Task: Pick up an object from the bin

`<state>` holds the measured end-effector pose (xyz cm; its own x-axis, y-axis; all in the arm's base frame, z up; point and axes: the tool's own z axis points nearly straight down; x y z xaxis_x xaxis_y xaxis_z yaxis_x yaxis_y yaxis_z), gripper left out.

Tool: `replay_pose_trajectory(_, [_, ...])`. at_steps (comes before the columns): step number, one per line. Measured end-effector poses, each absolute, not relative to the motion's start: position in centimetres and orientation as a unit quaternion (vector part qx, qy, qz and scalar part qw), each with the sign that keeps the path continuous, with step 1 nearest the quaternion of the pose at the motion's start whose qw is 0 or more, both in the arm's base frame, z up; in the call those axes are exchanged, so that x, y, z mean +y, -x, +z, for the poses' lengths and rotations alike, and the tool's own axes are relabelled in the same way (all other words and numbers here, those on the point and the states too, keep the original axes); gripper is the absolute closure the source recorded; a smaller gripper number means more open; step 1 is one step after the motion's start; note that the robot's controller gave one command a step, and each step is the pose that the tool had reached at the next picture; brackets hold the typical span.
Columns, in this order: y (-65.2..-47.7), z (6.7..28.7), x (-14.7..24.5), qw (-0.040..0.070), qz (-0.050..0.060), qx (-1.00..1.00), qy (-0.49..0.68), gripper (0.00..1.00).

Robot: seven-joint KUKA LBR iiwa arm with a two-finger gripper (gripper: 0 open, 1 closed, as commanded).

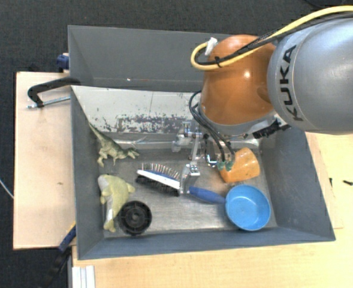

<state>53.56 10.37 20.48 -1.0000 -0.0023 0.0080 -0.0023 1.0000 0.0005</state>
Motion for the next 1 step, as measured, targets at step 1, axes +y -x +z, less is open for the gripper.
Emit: replay_pose_trajectory(1, [-54.78,7.02,11.24,-0.002,-0.001,-0.996,0.084,0.00])
